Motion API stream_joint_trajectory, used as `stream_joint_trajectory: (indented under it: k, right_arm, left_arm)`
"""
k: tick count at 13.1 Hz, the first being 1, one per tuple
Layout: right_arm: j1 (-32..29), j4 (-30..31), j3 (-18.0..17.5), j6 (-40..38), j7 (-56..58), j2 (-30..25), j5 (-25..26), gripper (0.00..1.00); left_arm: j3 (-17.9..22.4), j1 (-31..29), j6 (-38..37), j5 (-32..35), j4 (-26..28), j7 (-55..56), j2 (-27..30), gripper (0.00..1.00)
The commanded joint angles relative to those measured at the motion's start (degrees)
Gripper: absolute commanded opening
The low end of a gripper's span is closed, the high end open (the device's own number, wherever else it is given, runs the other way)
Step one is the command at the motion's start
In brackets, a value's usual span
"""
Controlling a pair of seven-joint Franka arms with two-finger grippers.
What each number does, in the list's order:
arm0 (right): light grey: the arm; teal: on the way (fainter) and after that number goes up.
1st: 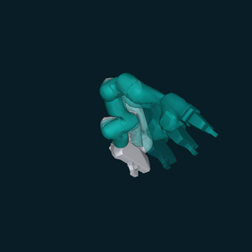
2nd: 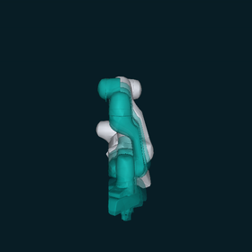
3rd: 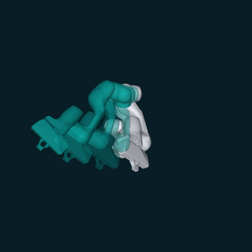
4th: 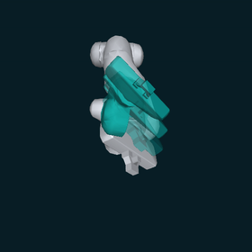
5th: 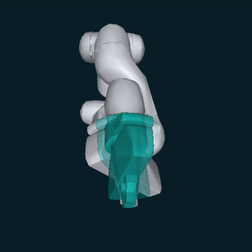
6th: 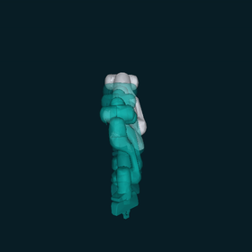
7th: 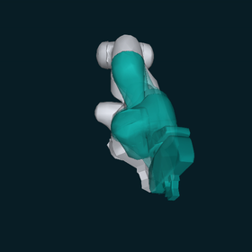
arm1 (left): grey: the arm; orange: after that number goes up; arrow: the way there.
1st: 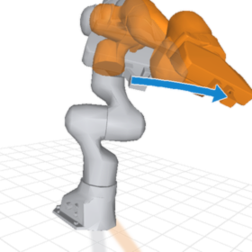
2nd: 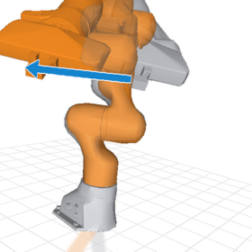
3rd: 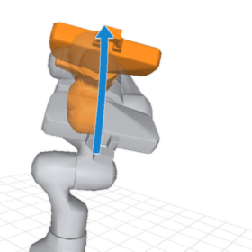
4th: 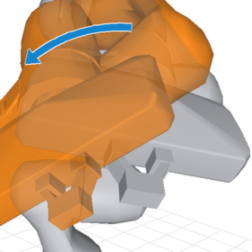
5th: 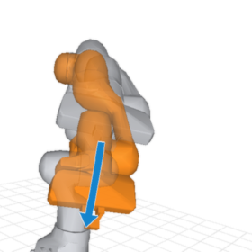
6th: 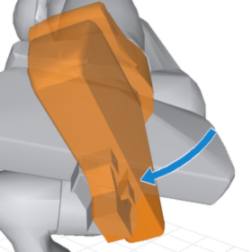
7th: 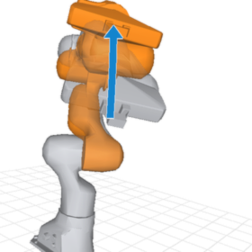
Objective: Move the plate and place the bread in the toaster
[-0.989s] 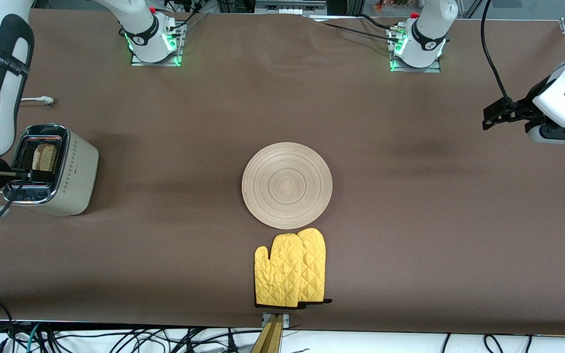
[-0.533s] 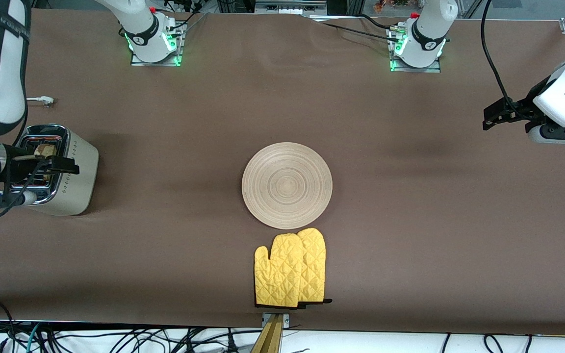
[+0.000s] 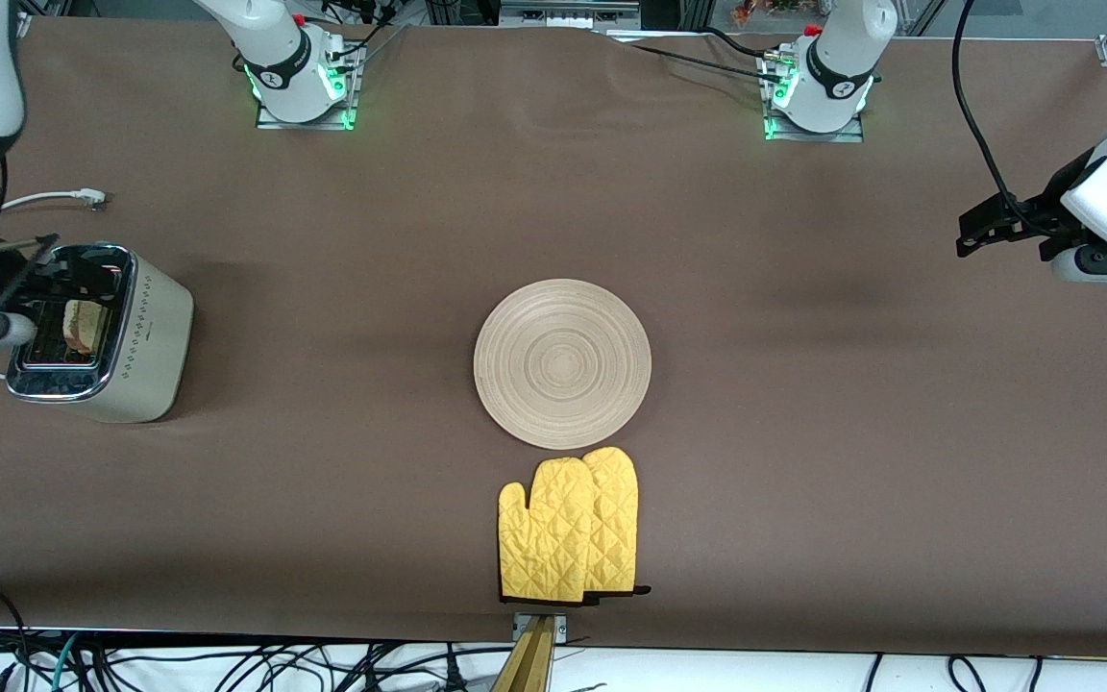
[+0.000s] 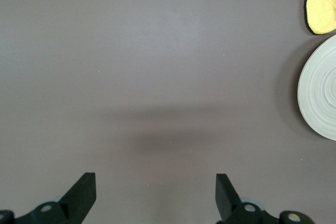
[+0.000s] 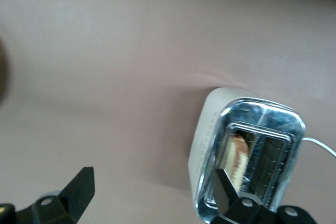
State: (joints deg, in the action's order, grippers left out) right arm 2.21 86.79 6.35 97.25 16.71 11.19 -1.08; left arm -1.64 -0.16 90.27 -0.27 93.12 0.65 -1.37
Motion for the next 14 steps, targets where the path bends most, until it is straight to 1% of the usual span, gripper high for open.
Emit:
stream_joint_trajectory:
  k: [1, 2, 3, 4, 11, 14]
  right_arm:
    - [-4.14, 6.9, -4.49, 3.74, -0.28, -5.83, 0.2, 1.0]
    - [-5.1, 6.99, -6.07, 3.65, -0.8, -6.27, 0.28, 1.0]
    - [-5.29, 7.42, -7.31, 3.39, -3.68, -6.88, 0.37, 1.0]
    - [-5.64, 8.04, -7.84, 3.3, -7.45, -7.5, 0.46, 1.0]
    - [-6.34, 8.57, -7.76, 2.16, -9.15, -8.29, 0.72, 1.0]
    - [-5.99, 8.31, -7.67, 1.81, -14.58, -7.86, 1.07, 1.0]
  left_arm:
    - [-0.47, -0.54, -0.27, 0.09, -1.27, -0.47, -0.39, 1.0]
    - [-0.47, -0.46, -0.27, 0.18, -1.27, -0.47, -0.48, 1.0]
    - [-0.47, -0.54, -0.27, 0.18, -1.27, -0.47, -0.48, 1.0]
    - [-0.47, -0.54, -0.27, 0.18, -1.27, -0.47, -0.39, 1.0]
    - [-0.47, -0.54, -0.18, -0.08, -1.27, -0.38, -0.48, 1.0]
    - [-0.47, -0.54, -0.18, 0.18, -1.27, -0.3, -0.48, 1.0]
